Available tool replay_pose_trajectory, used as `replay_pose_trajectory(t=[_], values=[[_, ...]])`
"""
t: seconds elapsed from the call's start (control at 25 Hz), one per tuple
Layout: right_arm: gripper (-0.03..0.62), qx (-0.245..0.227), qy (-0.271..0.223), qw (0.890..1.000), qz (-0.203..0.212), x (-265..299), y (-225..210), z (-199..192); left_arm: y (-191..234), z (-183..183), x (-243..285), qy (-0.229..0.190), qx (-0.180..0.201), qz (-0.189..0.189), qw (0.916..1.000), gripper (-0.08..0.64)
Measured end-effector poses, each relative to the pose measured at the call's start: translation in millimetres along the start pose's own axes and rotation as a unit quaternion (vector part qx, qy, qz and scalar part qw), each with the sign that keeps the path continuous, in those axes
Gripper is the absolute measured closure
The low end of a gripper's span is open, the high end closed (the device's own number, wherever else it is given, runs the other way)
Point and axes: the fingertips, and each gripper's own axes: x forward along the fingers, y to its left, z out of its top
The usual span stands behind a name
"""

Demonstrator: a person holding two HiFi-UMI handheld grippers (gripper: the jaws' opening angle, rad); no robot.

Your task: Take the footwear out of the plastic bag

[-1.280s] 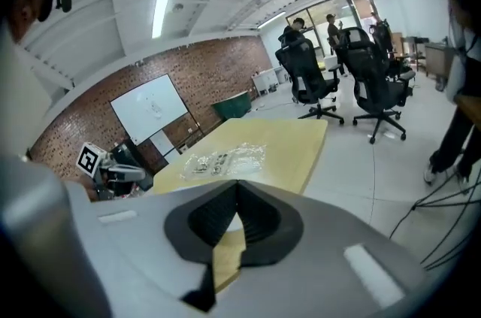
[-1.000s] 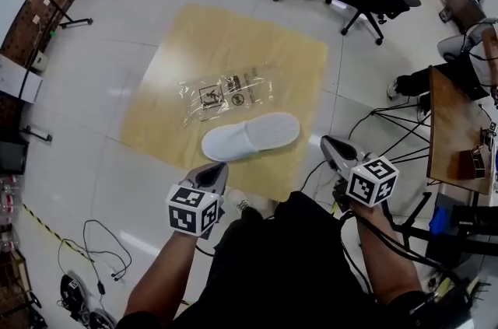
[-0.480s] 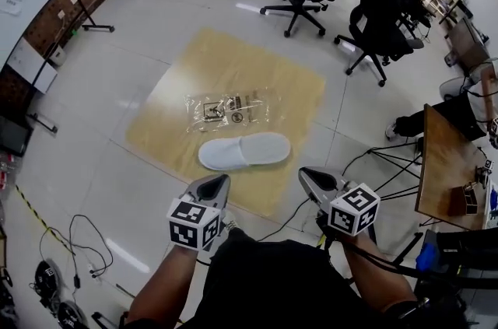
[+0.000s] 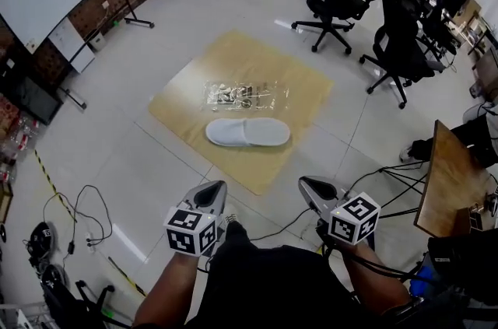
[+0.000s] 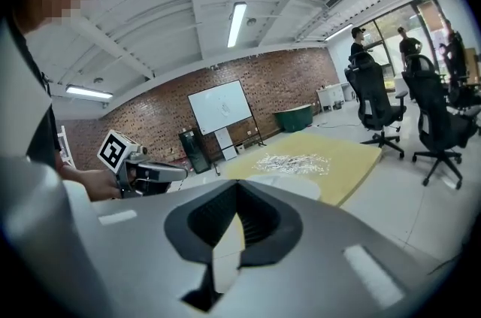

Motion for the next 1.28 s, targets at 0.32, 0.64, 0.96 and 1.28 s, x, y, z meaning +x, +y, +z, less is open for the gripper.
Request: replay_pose_trajectory(t=[0.32, 0.64, 0.96, 1.28], values=[[0.591, 0.006, 0.012, 1.000, 0.004, -41.5, 20.0, -30.3, -36.1, -31.5, -45.8, -0.007, -0.008, 0.034, 0.9994, 0.554], [0.591, 0.002, 0.013, 1.000, -0.025, -47.0, 18.3, -31.4, -32.9, -21.7, -36.3, 0.005, -0.003, 0.012, 0.9999, 0.554], [0.591, 0.033, 0.027, 0.998, -0.050, -35.0, 7.9, -41.4, -16.9, -8.5, -26.2, 0.012, 0.014, -0.007, 0.9998, 0.554], [0.591, 0.027, 0.027, 0.998, -0.044, -26.6, 26.6, -42.0, -25.9, -12.4, -15.3, 0.029, 0.017, -0.033, 0.9989, 0.554]])
